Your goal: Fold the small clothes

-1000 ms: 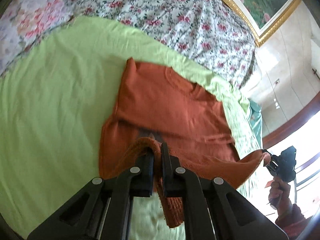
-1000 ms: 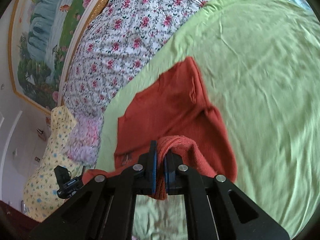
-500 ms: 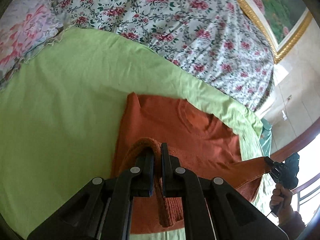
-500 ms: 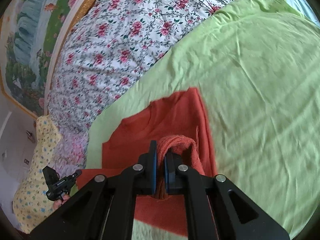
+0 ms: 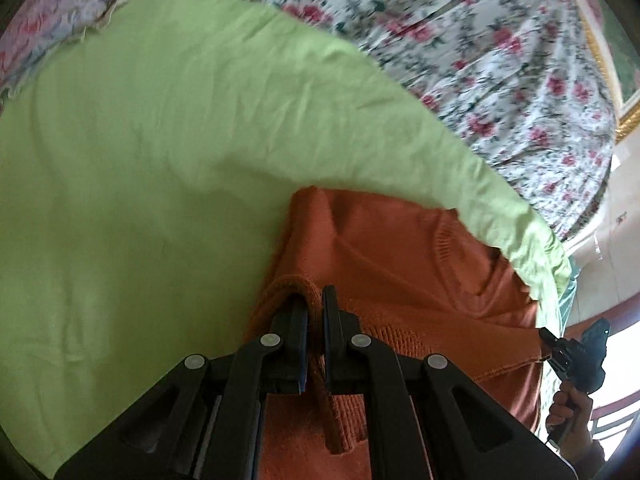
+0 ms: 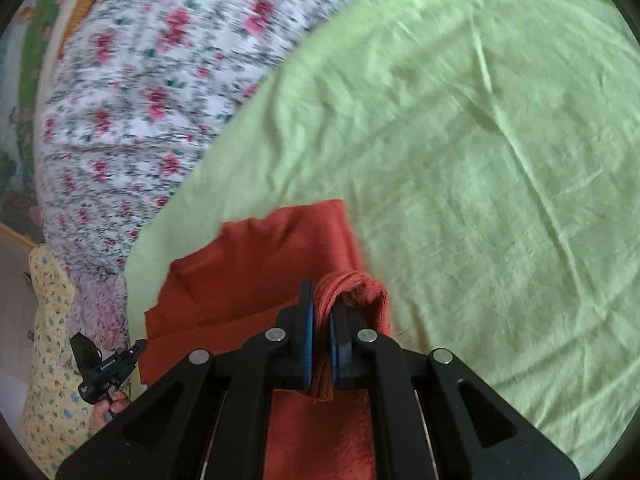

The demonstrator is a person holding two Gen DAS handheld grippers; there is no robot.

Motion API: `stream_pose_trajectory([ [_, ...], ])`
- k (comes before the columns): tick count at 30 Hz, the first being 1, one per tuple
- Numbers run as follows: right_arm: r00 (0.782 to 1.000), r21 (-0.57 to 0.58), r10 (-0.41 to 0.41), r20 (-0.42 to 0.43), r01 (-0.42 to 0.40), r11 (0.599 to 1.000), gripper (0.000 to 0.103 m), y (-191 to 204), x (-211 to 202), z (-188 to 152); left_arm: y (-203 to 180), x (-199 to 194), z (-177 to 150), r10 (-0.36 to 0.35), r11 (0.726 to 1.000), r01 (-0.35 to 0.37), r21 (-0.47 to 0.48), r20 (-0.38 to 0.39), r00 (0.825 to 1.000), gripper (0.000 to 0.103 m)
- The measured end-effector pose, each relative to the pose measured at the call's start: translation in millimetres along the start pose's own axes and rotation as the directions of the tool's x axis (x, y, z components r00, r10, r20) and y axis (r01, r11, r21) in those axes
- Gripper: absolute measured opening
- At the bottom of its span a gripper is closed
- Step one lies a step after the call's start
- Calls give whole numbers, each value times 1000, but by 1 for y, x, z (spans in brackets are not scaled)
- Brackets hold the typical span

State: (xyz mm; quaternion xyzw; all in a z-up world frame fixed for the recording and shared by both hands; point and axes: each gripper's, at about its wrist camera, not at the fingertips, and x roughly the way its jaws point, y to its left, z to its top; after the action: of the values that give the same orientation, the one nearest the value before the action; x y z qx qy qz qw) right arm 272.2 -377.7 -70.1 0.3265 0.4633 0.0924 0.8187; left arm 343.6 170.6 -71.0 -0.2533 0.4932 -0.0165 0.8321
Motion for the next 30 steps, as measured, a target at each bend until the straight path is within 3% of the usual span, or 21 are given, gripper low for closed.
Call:
stream_pose_trajectory([
  [4,1000,28,-4,-28,5,1000,8,-9,7,2,1,5,-3,9,1000,-9,13,-18,1000,6],
  [7,999,44,2,-37,-1,999,9,-9,4,5,-11,-7,-5,28,996,-27,85,-13,1000,16],
  [9,1000,55,14,-27,-12,998,13,-7,-4,4,-19,-16,-10,39,992,-38,123,-5,999,34],
  [11,1000,62,17,-2,-17,998,21,-7,-16,2,-27,-28,-20,37,986,-35,162,-7,999,44],
  [12,1000,65,3,20,-5,998,33,-6,-23,-1,-30,-33,-25,31,984,-29,176,-9,999,44],
  [14,997,72,-28,78,22,997,45,-6,-37,-6,-40,-43,-40,-3,979,7,204,-23,1000,44],
  [16,991,62,-28,133,20,998,45,-2,-52,-14,-49,-49,-57,-54,975,63,214,-48,997,44],
  [18,991,20,15,133,-18,1000,45,9,-58,-25,-61,-48,-73,-96,965,114,234,-87,992,44],
  [21,995,-131,95,34,-90,987,45,41,-47,-56,-86,-32,-100,-112,937,166,309,-186,976,46],
  [24,990,-360,19,-142,-70,930,45,78,-12,-93,-108,-6,-115,-24,901,127,416,-243,970,46],
  [27,960,-532,-89,-264,-68,844,45,99,25,-113,-123,11,-111,49,846,91,525,-246,968,47],
  [28,954,-585,-147,-262,-36,810,45,102,36,-113,-126,16,-102,68,828,77,556,-237,969,46],
  [30,950,-642,-213,-229,17,767,41,101,50,-103,-127,24,-83,79,821,59,567,-215,973,41],
])
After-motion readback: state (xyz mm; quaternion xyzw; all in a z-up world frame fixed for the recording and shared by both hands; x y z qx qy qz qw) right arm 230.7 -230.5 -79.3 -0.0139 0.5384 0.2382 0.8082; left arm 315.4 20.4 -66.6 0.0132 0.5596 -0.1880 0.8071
